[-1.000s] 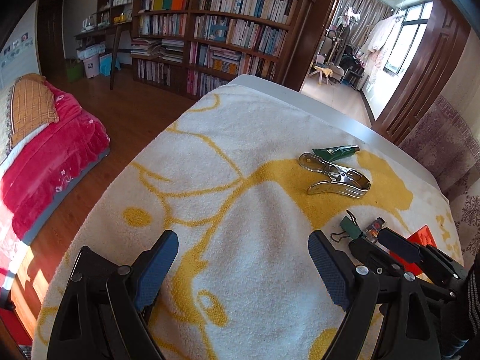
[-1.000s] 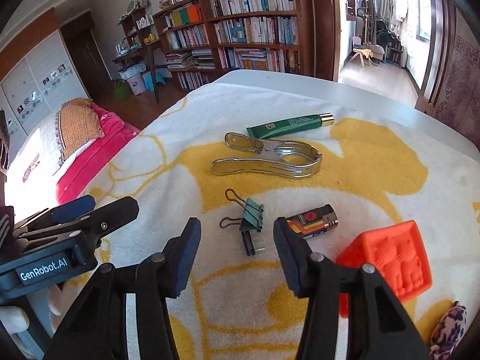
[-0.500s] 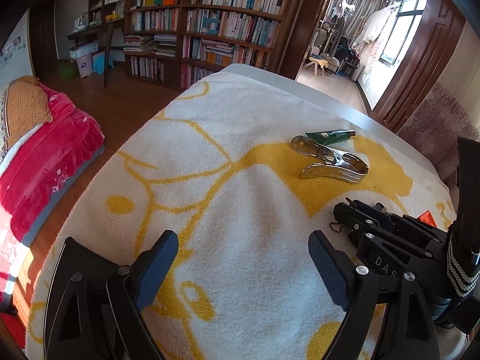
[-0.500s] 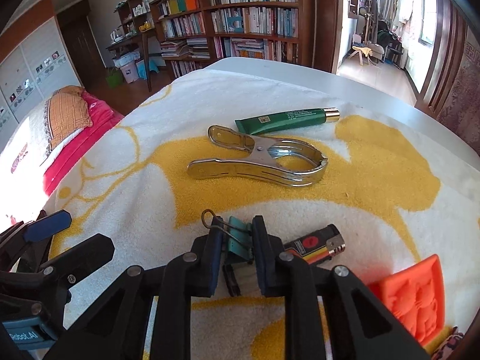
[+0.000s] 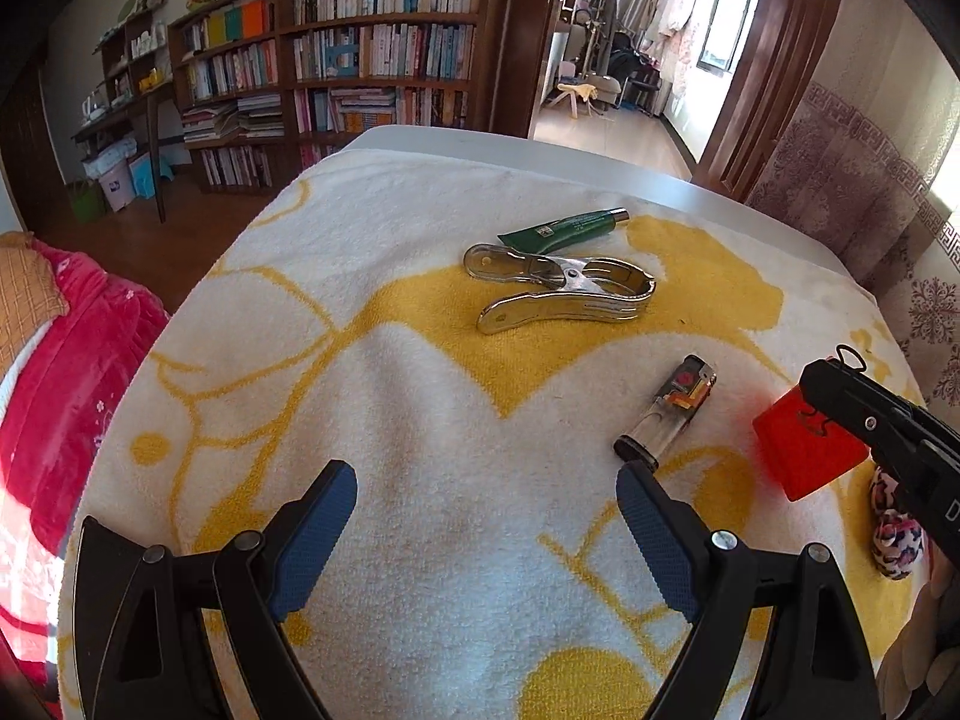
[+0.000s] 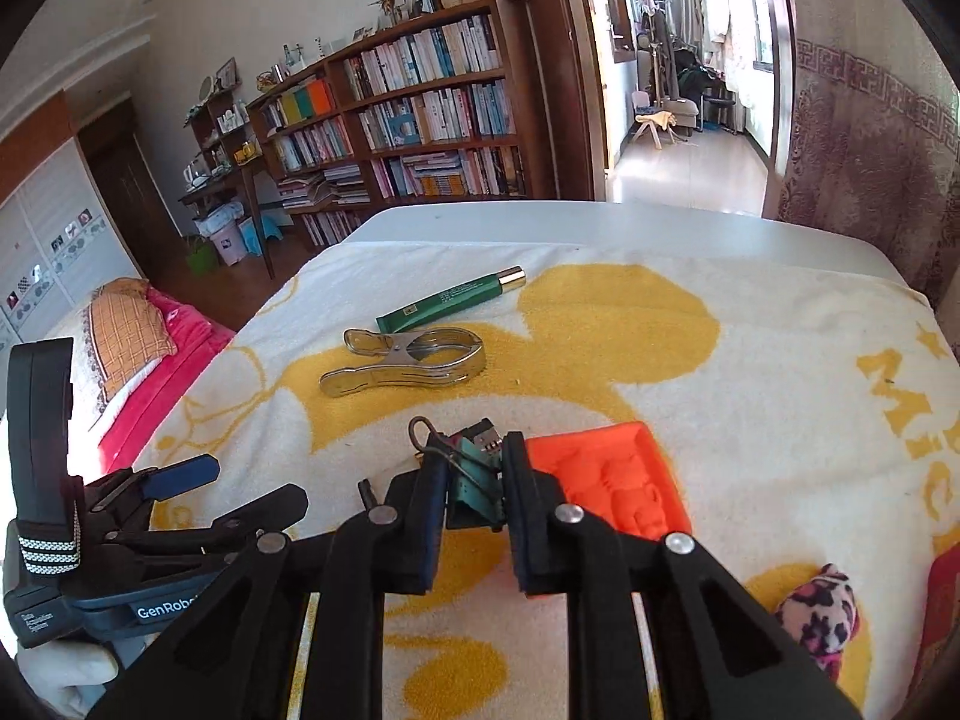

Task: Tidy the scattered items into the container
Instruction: 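Grasp the second teal binder clip with the right tool, then close the left tool on the orange rubber cube while the right tool holds the clip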

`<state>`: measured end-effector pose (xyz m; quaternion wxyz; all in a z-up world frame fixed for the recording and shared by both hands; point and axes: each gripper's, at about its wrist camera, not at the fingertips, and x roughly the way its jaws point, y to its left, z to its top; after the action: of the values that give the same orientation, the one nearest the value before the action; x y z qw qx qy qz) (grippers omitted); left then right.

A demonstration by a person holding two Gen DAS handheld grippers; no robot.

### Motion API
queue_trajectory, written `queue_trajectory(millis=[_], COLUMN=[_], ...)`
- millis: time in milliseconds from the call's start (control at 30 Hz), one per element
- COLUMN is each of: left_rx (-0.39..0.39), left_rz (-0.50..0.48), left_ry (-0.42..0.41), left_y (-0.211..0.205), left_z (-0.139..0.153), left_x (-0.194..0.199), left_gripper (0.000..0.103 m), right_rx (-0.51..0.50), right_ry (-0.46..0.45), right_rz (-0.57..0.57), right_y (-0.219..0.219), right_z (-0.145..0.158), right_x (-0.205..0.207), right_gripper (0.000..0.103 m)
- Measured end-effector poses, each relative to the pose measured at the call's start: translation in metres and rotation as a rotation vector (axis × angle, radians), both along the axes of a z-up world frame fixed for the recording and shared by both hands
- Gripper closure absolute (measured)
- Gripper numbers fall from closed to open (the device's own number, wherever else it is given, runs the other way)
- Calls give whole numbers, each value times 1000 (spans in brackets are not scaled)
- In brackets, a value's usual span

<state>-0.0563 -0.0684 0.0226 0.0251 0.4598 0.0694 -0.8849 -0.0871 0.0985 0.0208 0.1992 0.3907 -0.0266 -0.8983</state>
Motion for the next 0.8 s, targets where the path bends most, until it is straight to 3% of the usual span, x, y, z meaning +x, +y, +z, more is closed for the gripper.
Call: queue_trajectory(millis=[167,367,500,800], left_rx=[-41,-35,-39,-45], left_rz=[-127,-175,-170,-60], left_ry=[10,-23,-39,-56], left_y=[33,58,64,73], left_z=[-3,-13,-18,-20], left_x=[-15,-33,-41,-59], left_gripper=[13,13,13,13], right_rx=[-26,-28,-41,-77], right_ry=[38,87,84,64], right_rz=[-43,-42,-44,-56], right_y=[27,41,48,62], right_z=[12,20,17,11], right_x=[21,41,43,42], right_gripper=[83,83,83,83])
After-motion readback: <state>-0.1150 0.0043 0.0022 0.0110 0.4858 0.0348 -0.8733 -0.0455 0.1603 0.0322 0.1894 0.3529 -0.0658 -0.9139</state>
